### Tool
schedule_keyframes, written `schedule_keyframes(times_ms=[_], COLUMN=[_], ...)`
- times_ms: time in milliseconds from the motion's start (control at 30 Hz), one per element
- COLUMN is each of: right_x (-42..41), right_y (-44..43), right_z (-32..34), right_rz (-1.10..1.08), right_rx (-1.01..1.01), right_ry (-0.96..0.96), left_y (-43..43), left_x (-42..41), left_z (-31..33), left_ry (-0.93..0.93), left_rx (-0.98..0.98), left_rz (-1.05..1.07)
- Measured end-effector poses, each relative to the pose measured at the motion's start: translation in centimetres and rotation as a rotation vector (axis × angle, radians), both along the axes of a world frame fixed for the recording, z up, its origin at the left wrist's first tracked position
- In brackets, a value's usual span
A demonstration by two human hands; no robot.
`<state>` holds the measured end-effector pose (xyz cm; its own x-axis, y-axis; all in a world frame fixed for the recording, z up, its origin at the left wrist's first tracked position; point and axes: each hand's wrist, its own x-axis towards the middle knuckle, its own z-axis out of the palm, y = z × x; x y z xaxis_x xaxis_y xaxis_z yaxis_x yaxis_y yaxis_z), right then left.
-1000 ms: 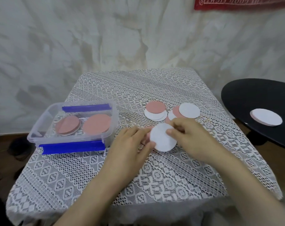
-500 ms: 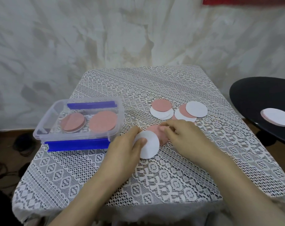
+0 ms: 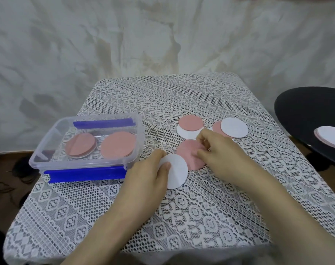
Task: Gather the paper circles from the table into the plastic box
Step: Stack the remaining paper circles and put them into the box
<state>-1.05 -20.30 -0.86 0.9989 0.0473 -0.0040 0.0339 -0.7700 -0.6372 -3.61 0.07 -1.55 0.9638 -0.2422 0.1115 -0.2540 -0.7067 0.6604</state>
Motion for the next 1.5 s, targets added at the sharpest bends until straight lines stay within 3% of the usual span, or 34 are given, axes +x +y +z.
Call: schedule_keyframes(times_ms=[133,233,467,900,1233,1500], right_x=[-0.4,-1.2,-2.6,0.4,4.5,5.5], right_y=[-0.8,-1.4,-0.7,-1.2,-1.8,-1.7], right_z=[0.2,0.2,-0.4,-0.6,-1.2,-1.1], right_rz=[-0.054,-0.02,0.081,0.082,-0.006,0.023], right_rx=[0.144,0.31,0.321,0.336,-0.09,-0.251], right_ry=[-0.093,-0.005,0.063,0.048,-0.139,-0.106], left_y=[-0.3,-0.6,-1.6,-2.3,-3.5,-3.2], left_x=[-0.2,-0.3,-0.6,1.1,2.9,3.4], left_z=[0.1,0.1,0.0,0.3,0.3,0.1], left_ry=[0.01,0.04,0.083,0.088,0.108,0.145], left_rx=[-0.002,-0.034,-0.208,-0.166,-0.172,-0.203], left_rz=[0.024,0.034,-0.036,-0.002,0.141,0.125])
